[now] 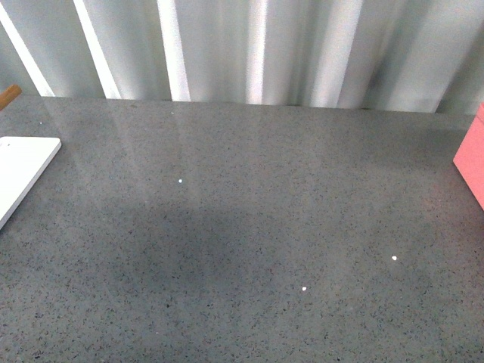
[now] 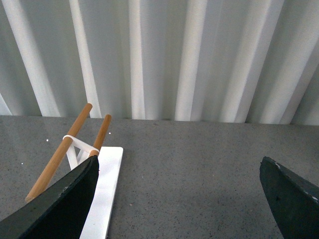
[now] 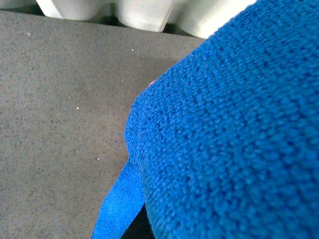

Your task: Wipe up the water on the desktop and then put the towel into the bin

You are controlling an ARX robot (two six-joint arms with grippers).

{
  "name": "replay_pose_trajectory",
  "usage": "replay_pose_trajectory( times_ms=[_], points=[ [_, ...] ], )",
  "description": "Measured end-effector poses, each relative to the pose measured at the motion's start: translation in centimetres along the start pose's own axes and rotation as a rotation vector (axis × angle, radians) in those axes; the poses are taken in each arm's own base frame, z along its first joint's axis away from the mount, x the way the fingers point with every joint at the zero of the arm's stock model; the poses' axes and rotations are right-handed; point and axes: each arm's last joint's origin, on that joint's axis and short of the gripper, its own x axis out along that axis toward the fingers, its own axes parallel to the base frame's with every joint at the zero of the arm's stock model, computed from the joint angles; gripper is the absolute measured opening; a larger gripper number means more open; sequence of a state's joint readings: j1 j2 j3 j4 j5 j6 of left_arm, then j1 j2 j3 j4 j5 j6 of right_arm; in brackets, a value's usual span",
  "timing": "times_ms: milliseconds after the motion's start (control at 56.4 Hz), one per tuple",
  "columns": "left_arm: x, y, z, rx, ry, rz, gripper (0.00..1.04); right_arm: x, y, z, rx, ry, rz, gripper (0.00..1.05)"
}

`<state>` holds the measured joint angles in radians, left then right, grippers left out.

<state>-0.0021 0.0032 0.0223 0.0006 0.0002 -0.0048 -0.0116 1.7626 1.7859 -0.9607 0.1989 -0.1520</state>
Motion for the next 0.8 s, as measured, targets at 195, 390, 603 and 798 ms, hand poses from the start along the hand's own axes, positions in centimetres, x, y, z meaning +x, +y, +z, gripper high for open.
replay_pose_trajectory(
  times_ms=[195, 390, 603, 798],
  points=[
    [0.0, 0.0, 0.0, 0.000, 0.000, 0.001, 0.98, 0.4, -1.9, -1.9, 0.060, 0.052, -0.041, 0.05],
    [0.0, 0.0, 0.0, 0.000, 0.000, 0.000, 0.98, 1.1, -4.3, -3.9, 0.106, 0.120, -0.116, 0.05],
    [0.0, 0.0, 0.0, 0.000, 0.000, 0.000, 0.98, 3.0, -6.1, -6.3, 0.090, 0.225, -0.157, 0.05],
    [0.0, 0.0, 0.0, 0.000, 0.000, 0.000, 0.98, 4.3, -7.0, -7.9, 0.066, 0.274, -0.192, 0.05]
  ],
)
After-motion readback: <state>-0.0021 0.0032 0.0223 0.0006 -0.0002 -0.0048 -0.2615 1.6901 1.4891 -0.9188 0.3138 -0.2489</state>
